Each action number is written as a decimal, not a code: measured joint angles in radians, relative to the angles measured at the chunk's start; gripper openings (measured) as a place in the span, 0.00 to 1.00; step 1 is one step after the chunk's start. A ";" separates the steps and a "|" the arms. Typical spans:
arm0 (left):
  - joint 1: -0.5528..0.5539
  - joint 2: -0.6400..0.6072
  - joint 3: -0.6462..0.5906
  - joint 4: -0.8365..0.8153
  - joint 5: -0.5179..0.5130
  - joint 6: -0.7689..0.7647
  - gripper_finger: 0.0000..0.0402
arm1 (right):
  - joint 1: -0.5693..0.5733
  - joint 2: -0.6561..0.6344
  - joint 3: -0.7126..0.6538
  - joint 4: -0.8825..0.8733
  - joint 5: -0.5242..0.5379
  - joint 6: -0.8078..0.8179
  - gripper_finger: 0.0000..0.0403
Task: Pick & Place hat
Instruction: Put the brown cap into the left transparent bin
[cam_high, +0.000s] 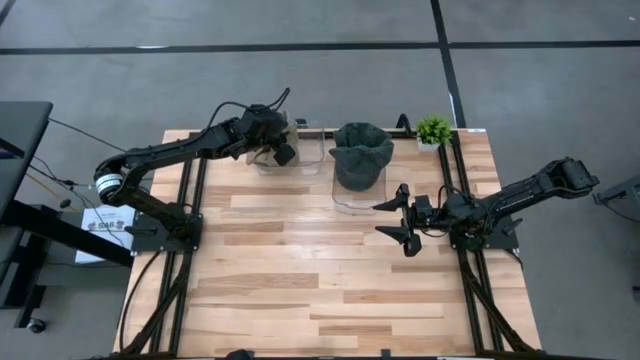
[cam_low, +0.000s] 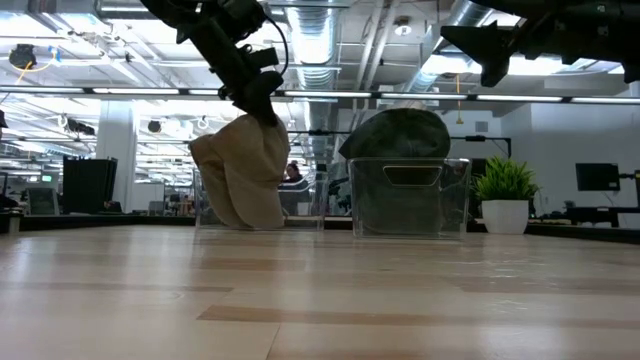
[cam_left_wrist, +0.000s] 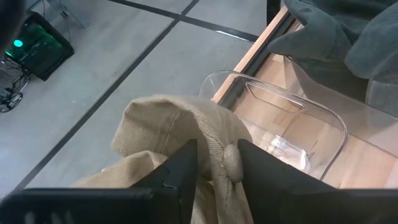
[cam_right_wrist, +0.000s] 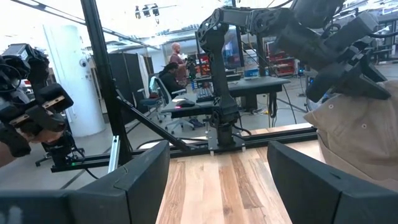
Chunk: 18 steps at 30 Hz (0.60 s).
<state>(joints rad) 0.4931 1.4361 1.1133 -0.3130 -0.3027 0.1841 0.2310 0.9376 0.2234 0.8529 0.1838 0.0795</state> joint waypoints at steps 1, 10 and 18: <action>0.000 0.000 0.000 0.000 0.000 -0.001 0.29 | 0.000 0.000 0.000 0.000 0.000 0.000 0.65; 0.020 -0.002 0.000 0.007 0.000 -0.009 0.33 | 0.000 0.000 0.000 0.000 0.000 0.000 0.65; 0.020 -0.003 0.000 0.017 -0.002 -0.009 0.33 | 0.000 0.000 0.000 0.000 0.000 0.000 0.65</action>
<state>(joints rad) 0.5134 1.4326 1.1137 -0.2965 -0.3044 0.1752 0.2310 0.9378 0.2234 0.8524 0.1837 0.0799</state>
